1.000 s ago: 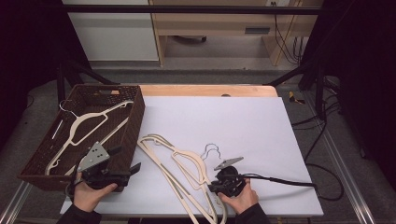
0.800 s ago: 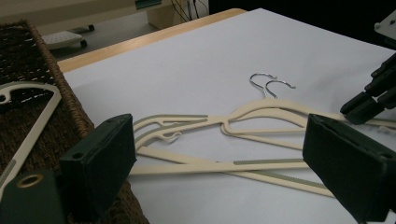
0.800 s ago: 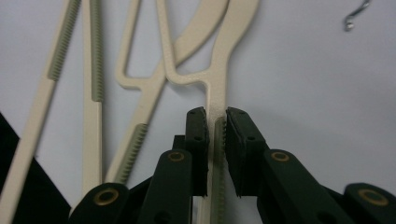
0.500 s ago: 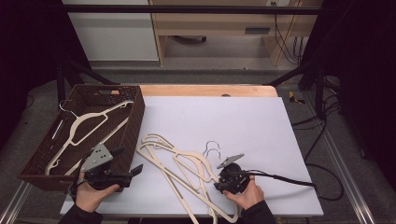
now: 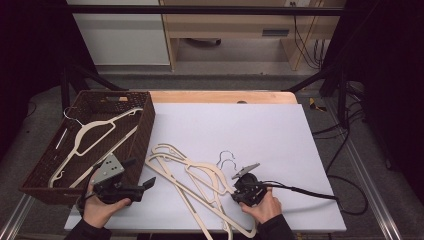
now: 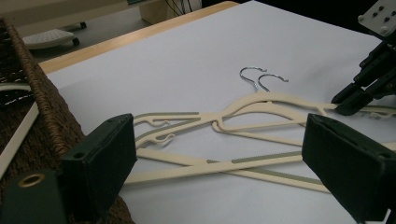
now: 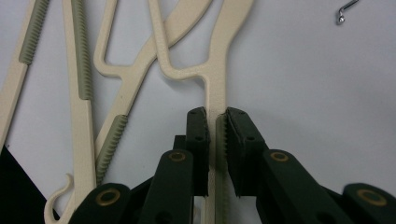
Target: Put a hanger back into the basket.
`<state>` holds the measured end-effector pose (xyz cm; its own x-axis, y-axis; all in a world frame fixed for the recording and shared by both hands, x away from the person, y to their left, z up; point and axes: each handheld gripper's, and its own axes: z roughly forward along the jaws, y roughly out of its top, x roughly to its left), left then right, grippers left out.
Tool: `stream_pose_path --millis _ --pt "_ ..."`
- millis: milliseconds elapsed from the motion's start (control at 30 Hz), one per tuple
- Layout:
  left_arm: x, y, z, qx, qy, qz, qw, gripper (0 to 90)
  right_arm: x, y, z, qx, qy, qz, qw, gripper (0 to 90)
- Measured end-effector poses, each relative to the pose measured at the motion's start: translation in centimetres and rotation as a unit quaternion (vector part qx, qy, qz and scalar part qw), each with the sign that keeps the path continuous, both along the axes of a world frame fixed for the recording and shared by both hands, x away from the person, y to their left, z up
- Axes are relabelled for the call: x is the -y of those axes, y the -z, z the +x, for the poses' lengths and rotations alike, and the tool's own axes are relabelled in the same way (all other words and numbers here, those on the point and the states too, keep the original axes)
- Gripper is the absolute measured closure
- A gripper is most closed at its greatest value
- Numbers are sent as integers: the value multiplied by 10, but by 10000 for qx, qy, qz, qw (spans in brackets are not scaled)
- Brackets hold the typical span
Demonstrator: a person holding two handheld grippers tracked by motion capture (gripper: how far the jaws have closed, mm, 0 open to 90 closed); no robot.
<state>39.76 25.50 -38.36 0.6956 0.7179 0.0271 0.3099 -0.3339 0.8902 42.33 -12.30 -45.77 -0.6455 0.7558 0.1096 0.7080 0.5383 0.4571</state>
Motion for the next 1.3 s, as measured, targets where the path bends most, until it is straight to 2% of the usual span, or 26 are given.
stream_pose_path --millis 67,100,233,300,433,533,667,767,867,967,1033,1100,1200,1233,1300 --pt "2 -1 0 -3 29 -6 10000 97 1 0 1 46 -61 21 10000 798" --pt "3 -1 0 -1 58 5 10000 98 0 -1 1 10 10 97 10000 798" --pt "14 -4 2 0 201 106 9997 99 5 -5 3 238 -199 -14 9995 799" --pt "22 -5 4 -25 292 155 9995 99 7 -9 2 317 -231 32 9992 799" --pt "38 -7 13 -113 481 297 9983 98 11 -16 2 476 -311 149 9983 798" --pt "54 -6 23 -250 599 357 9972 99 14 -22 1 590 -372 194 9974 799" --pt "80 -1 39 -472 788 583 9941 101 17 -26 0 671 -396 247 9967 799" --pt "99 7 54 -660 853 831 9907 107 17 -29 -1 691 -396 220 9966 799" --pt "112 15 68 -732 916 1008 9880 115 18 -30 -2 706 -402 223 9964 800" --pt "116 20 80 -766 867 1113 9870 131 19 -31 -2 737 -436 233 9961 799" --pt "117 25 89 -820 933 1142 9857 152 20 -32 -2 735 -447 231 9960 800" --pt "118 30 96 -867 976 1274 9832 179 20 -32 -2 759 -501 228 9956 799" --pt "118 39 108 -1064 1003 1352 9800 226 20 -33 -3 759 -470 225 9958 799" --pt "118 42 111 -1090 1054 1441 9779 250 20 -32 -3 755 -498 289 9955 799" --pt "119 48 116 -1162 1123 1491 9755 293 20 -33 -3 751 -500 290 9955 799"
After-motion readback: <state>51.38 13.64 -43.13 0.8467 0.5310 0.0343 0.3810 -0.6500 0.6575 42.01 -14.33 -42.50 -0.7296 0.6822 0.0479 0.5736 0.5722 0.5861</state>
